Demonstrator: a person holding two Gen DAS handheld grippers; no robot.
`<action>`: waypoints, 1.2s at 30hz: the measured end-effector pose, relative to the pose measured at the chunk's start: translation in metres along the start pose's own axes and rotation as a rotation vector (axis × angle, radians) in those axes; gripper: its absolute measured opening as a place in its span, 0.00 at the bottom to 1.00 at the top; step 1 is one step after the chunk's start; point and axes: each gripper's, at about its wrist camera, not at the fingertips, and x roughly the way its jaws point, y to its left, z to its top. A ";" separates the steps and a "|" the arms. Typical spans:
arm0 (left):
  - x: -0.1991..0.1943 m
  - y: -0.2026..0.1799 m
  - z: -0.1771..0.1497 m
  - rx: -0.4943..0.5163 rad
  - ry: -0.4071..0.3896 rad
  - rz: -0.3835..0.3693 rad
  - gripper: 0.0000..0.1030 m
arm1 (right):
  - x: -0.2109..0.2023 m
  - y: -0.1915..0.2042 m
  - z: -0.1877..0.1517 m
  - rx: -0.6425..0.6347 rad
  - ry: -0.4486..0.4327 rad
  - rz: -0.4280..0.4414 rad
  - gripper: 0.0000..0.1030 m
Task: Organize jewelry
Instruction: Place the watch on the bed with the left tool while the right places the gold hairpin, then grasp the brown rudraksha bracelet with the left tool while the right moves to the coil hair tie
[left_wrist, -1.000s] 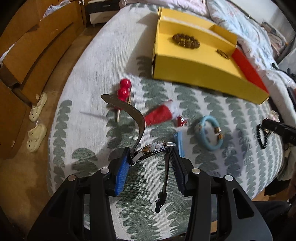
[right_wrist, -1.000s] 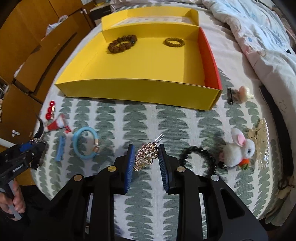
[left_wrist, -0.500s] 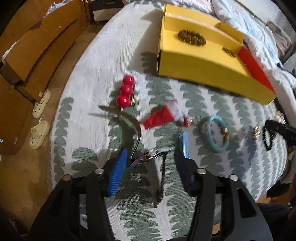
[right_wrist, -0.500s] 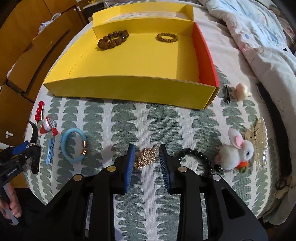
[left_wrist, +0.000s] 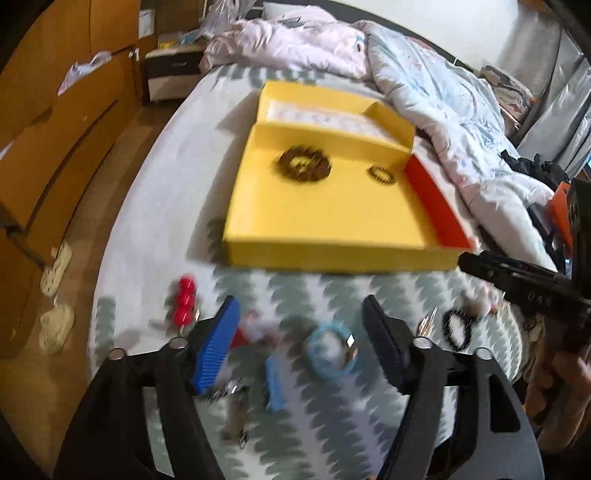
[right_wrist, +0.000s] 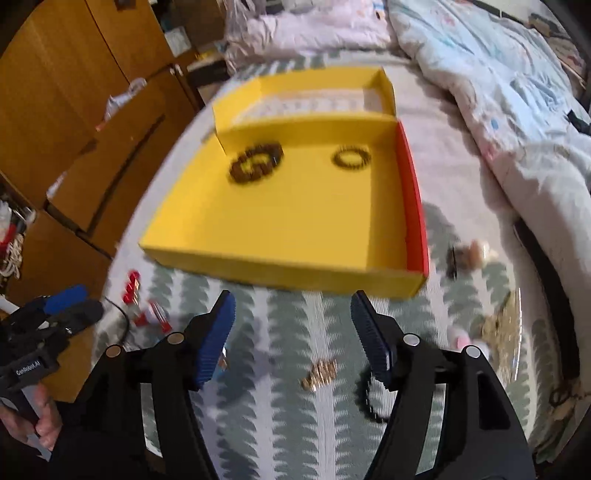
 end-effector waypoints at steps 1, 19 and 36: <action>0.002 -0.003 0.006 -0.001 -0.002 0.000 0.74 | 0.000 -0.001 0.007 -0.001 -0.010 -0.006 0.75; 0.154 0.016 0.123 -0.212 0.205 -0.005 0.80 | 0.099 -0.024 0.114 -0.084 0.093 -0.067 0.77; 0.215 0.022 0.149 -0.082 0.257 0.049 0.81 | 0.197 -0.012 0.149 -0.306 0.234 -0.165 0.78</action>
